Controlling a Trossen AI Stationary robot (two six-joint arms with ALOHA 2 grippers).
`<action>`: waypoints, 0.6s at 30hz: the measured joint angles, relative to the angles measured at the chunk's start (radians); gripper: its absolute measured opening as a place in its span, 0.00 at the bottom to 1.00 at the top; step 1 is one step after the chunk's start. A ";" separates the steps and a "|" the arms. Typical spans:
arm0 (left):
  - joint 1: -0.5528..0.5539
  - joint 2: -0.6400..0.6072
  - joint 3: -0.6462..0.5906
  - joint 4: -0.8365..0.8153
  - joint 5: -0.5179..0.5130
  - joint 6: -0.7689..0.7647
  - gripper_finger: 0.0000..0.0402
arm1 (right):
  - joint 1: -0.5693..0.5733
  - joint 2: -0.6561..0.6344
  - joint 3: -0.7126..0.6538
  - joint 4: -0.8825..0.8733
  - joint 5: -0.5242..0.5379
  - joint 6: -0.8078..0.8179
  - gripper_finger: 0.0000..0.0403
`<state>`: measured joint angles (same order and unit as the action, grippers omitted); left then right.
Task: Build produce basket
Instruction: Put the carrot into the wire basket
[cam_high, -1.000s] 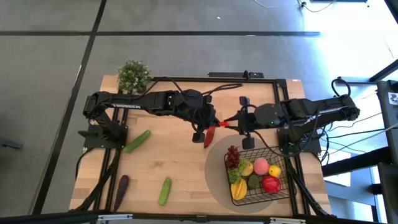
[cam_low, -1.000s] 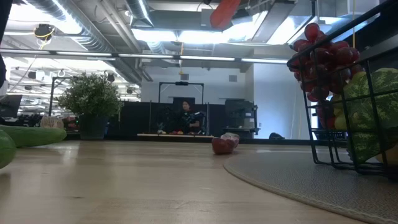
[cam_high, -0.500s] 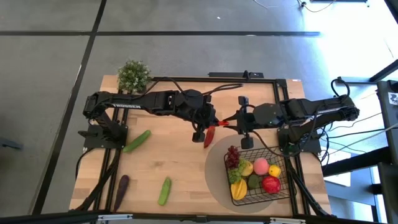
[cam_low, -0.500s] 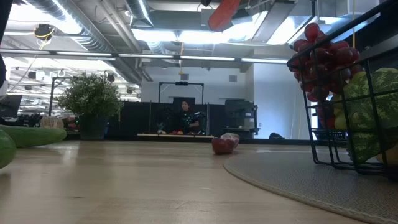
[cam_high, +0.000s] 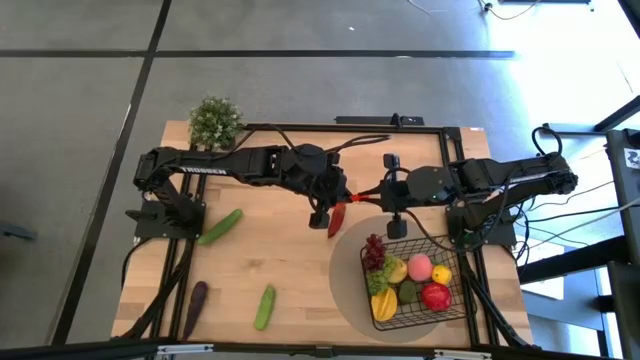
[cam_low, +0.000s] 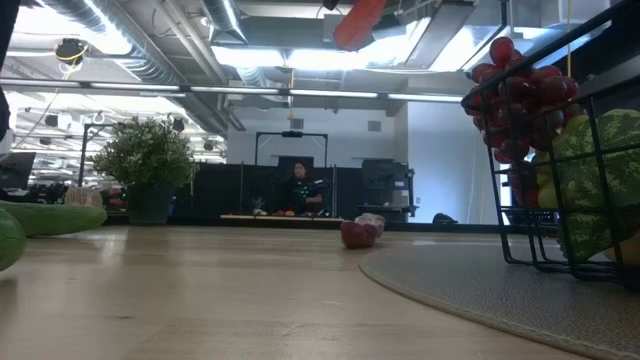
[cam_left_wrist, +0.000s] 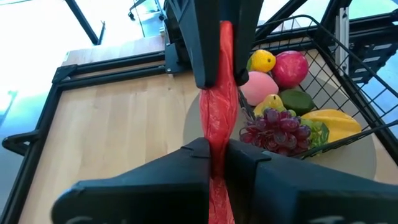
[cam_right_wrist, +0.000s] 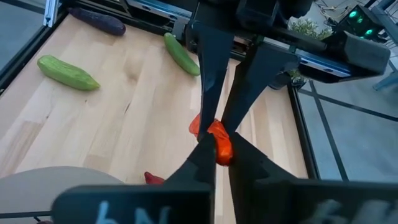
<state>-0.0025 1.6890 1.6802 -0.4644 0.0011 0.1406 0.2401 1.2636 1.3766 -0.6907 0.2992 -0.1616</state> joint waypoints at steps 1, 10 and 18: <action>0.000 0.000 0.000 0.000 -0.004 0.000 0.03 | 0.000 0.000 0.000 0.000 0.002 0.000 0.02; 0.000 0.000 0.000 0.002 -0.039 -0.011 0.17 | 0.000 0.000 0.000 -0.004 0.019 0.002 0.00; 0.004 -0.001 0.000 -0.010 -0.113 -0.070 0.24 | 0.000 -0.001 0.000 -0.069 0.067 0.052 0.00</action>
<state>0.0013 1.6878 1.6802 -0.4742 -0.1120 0.0710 0.2405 1.2626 1.3766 -0.7598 0.3661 -0.1097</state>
